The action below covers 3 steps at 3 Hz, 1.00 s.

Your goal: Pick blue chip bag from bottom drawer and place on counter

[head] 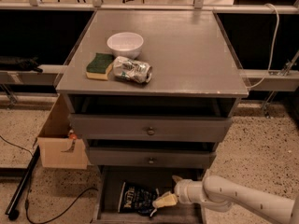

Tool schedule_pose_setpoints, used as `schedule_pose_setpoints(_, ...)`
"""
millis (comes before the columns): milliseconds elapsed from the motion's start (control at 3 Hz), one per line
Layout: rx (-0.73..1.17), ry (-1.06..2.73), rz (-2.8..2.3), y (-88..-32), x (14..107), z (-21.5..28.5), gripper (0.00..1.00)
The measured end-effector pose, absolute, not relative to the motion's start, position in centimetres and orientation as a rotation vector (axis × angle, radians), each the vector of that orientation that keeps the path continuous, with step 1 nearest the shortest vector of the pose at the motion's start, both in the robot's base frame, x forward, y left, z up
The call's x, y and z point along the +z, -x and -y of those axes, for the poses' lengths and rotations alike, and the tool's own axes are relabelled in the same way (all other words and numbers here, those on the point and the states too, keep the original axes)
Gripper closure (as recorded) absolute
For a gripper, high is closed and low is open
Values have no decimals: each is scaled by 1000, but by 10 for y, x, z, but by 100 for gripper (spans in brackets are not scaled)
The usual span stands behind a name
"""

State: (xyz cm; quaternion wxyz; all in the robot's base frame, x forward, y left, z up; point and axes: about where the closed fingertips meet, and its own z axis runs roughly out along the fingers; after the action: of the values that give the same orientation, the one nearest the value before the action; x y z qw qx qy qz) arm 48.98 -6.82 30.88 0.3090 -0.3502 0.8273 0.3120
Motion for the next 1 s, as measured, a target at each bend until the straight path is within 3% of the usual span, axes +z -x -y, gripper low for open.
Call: schedule_pose_setpoints(1000, 863, 896, -2361, -502, 181, 58, 0)
